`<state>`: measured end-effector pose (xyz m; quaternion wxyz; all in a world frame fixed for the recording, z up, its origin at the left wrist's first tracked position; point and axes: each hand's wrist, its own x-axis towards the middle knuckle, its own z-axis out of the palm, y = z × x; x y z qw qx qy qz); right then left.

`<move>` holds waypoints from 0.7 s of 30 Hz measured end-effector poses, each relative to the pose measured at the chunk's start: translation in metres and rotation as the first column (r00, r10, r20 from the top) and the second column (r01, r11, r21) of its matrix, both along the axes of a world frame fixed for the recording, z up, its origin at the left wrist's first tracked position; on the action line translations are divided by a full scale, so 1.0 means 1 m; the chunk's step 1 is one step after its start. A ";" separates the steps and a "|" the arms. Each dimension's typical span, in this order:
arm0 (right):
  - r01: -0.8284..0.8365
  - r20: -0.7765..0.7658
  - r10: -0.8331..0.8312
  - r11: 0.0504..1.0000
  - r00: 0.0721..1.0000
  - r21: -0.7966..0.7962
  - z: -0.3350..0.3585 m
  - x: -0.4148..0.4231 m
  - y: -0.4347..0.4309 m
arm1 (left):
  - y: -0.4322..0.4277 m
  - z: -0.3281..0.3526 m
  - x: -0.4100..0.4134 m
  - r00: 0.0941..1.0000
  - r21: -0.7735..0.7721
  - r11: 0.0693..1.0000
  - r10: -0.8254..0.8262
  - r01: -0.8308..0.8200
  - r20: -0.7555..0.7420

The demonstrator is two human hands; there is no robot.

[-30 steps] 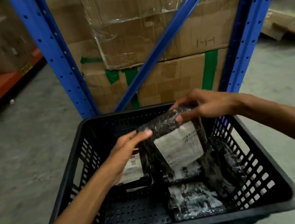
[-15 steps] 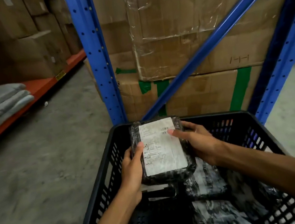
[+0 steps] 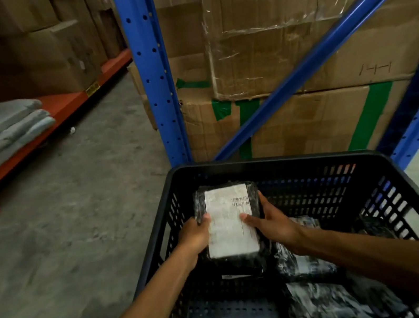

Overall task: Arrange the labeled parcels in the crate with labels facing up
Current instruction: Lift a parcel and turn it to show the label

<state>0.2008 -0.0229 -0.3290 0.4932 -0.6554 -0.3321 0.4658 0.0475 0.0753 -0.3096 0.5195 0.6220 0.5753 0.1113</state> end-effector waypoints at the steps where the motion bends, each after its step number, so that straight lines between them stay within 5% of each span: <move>1: -0.020 0.024 0.021 0.999 0.999 -0.034 -0.005 0.000 0.003 | 0.004 -0.005 0.001 0.995 -0.016 0.999 -0.049 0.047 -0.089; 8: -0.118 0.012 0.124 0.970 0.992 -0.214 -0.015 0.006 0.001 | 0.014 -0.024 0.002 0.994 -0.122 0.992 -0.052 0.040 -0.093; 13: -0.266 0.092 0.312 0.903 0.946 -0.337 0.005 0.011 0.011 | 0.010 -0.011 0.002 0.989 0.053 0.998 0.025 -0.018 -0.145; 17: -0.023 0.320 0.168 0.912 0.932 -0.411 0.020 0.039 0.009 | -0.021 0.017 0.028 0.982 0.472 0.867 -0.086 0.158 -0.171; 21: 0.083 0.483 0.169 0.885 0.859 -0.458 0.015 0.088 -0.040 | -0.056 0.031 0.080 0.963 0.285 0.929 -0.262 0.236 0.056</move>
